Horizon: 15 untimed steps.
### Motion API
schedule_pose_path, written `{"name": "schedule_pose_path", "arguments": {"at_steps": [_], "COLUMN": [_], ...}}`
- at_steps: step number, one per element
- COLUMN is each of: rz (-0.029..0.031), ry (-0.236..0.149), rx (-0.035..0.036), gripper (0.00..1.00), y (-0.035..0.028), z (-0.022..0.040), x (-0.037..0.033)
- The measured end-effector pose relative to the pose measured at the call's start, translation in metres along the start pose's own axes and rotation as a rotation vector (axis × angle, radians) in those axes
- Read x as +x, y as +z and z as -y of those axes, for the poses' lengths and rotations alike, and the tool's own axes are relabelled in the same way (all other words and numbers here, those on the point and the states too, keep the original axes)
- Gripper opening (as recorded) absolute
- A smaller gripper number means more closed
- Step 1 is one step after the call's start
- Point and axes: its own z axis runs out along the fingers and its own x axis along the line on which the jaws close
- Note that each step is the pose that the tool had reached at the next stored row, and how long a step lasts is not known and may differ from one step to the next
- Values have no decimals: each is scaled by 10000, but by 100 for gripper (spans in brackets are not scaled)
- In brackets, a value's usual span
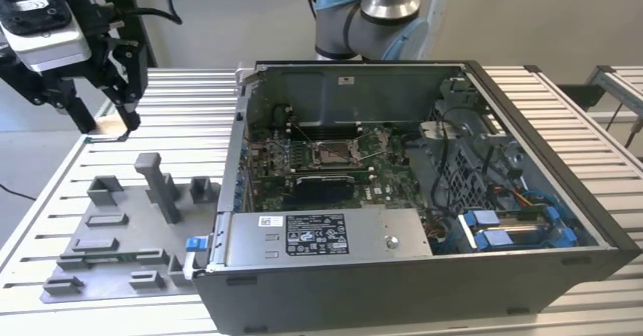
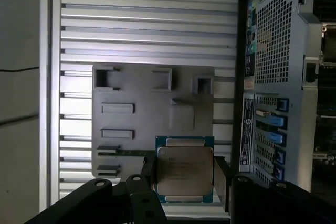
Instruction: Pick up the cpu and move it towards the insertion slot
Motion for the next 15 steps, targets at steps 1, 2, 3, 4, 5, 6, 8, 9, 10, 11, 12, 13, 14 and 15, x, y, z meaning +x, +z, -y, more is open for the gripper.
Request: {"name": "schedule_pose_path", "arguments": {"at_steps": [1, 2, 3, 4, 5, 6, 8, 9, 10, 11, 12, 13, 14, 15], "rz": [-1, 0, 0, 0, 0, 0, 0, 0, 0, 0, 1, 1, 1, 1], "ry": [0, 1, 1, 1, 0, 0, 1, 1, 1, 0, 0, 0, 1, 1], "rx": [1, 0, 0, 0, 0, 0, 0, 0, 0, 0, 0, -1, 0, -1], "gripper": [0, 0, 0, 0, 0, 0, 0, 0, 0, 0, 0, 0, 0, 0], "y": [1, 3, 5, 7, 9, 11, 14, 16, 18, 19, 21, 23, 24, 26], "z": [1, 1, 2, 3, 4, 5, 6, 7, 7, 8, 9, 10, 10, 11], "x": [-34, -76, -119, -161, -210, -254, -340, -382, -422, -460, -496, -535, -571, -604]}}
